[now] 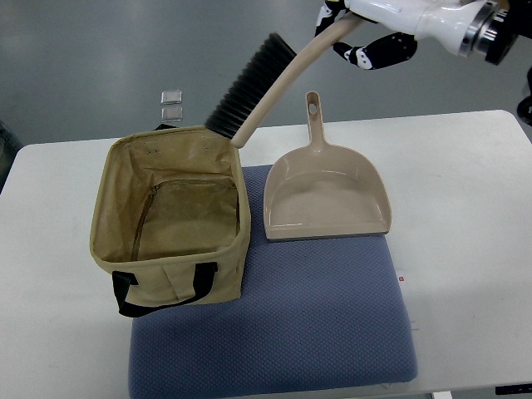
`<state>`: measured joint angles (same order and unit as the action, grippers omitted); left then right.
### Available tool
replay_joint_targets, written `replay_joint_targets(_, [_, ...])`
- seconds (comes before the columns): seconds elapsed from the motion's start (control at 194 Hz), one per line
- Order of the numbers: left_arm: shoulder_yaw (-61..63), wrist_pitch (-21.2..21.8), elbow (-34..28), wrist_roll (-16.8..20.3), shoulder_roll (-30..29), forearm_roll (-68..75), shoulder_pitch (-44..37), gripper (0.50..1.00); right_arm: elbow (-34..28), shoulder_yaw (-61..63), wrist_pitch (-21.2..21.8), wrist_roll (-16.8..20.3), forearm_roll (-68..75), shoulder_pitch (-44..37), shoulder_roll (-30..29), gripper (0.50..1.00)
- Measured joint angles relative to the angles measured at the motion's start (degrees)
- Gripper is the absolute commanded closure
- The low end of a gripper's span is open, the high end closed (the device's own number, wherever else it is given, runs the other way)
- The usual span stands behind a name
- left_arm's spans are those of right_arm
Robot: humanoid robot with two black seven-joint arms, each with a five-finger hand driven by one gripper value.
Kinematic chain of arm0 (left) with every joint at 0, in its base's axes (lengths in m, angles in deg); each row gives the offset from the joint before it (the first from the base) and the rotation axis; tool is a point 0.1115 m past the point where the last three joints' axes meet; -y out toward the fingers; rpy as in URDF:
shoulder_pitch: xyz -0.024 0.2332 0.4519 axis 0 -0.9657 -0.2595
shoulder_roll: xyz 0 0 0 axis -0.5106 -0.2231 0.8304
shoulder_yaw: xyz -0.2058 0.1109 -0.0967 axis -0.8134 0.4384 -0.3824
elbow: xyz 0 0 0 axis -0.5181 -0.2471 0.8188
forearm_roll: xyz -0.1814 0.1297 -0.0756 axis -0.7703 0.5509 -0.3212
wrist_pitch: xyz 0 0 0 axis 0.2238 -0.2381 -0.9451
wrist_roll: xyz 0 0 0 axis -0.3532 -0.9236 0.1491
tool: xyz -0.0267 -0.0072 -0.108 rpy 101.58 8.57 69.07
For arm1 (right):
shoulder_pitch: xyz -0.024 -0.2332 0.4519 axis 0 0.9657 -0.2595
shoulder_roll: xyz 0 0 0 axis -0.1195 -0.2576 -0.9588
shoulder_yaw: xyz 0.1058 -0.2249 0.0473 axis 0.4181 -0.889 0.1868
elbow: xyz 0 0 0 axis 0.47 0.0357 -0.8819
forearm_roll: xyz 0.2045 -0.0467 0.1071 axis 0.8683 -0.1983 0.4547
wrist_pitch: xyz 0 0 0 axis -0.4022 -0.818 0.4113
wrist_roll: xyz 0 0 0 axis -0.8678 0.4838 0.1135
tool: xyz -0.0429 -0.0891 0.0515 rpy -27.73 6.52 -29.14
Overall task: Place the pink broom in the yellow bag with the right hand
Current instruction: 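Lift the brush with the right hand and carry it over the tan bag, then lower the brush into the tan bag and open the right hand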
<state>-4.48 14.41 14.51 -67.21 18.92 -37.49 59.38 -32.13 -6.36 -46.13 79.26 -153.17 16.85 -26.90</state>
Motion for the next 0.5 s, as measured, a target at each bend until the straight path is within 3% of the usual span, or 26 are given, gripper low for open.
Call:
replay_joint_targets(0.211, [0.0, 0.0, 0.0, 0.0, 0.0, 0.0, 0.0, 0.5, 3.1, -1.4, 2.5, 1.2, -5.0, -0.7, -11.5, 1.0])
replay_joint_targets(0.407, [0.0, 0.0, 0.0, 0.0, 0.0, 0.0, 0.0, 0.5, 4.6, -5.4, 2.8, 1.7, -5.8, -1.2, -16.3, 1.0])
replay_joint_targets(0.5, [0.0, 0.0, 0.0, 0.0, 0.0, 0.0, 0.0, 0.5, 5.6, -6.5, 2.5, 1.8, -5.9, -1.3, -17.4, 0.844])
